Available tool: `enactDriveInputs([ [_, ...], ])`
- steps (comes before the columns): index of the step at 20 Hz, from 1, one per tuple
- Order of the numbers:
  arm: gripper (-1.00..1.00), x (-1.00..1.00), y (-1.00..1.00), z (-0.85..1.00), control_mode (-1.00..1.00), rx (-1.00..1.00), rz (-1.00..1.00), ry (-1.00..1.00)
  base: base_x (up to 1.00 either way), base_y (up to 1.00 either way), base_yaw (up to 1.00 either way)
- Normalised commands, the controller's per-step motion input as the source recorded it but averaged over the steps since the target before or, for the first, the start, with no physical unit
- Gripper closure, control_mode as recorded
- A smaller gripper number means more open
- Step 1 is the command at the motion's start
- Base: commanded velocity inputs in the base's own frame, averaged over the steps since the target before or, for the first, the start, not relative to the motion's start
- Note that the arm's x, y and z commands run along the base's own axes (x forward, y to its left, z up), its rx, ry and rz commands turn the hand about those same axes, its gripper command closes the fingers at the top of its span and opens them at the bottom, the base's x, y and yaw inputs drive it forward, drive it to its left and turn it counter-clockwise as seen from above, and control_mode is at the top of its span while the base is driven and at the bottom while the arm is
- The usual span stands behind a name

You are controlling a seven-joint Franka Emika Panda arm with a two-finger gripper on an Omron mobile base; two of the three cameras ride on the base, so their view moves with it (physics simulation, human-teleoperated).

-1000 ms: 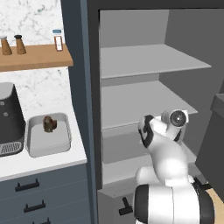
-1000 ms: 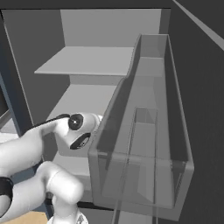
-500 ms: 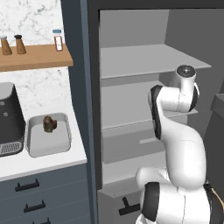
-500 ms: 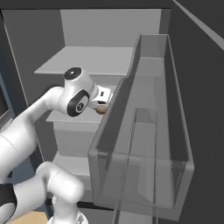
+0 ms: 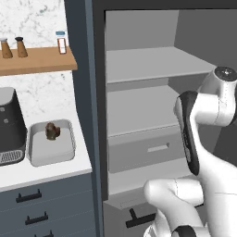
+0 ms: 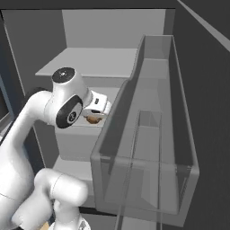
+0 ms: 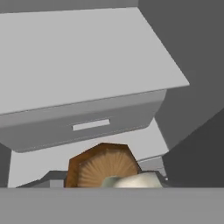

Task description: Place one mushroom and one steak in each tupperware on the nearby counter, to pack two identical lunches.

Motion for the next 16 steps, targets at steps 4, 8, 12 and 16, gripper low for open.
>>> enactDriveInputs([
  [4, 1.00, -0.62, 0.50, 0.00, -1.00, 0.00, 0.00, -0.22, 0.00, 0.00, 0.00],
  [8, 1.00, -0.45, 0.22, -0.01, -1.00, 0.00, 0.00, -0.05, 0.00, 0.00, 0.00],
  [12, 1.00, -0.18, 0.00, 0.00, -1.00, 0.00, 0.00, 0.00, 0.00, 0.00, 0.00],
  [16, 1.00, -0.19, 0.00, 0.00, -1.00, 0.00, 0.00, 0.00, 0.00, 0.00, 0.00],
])
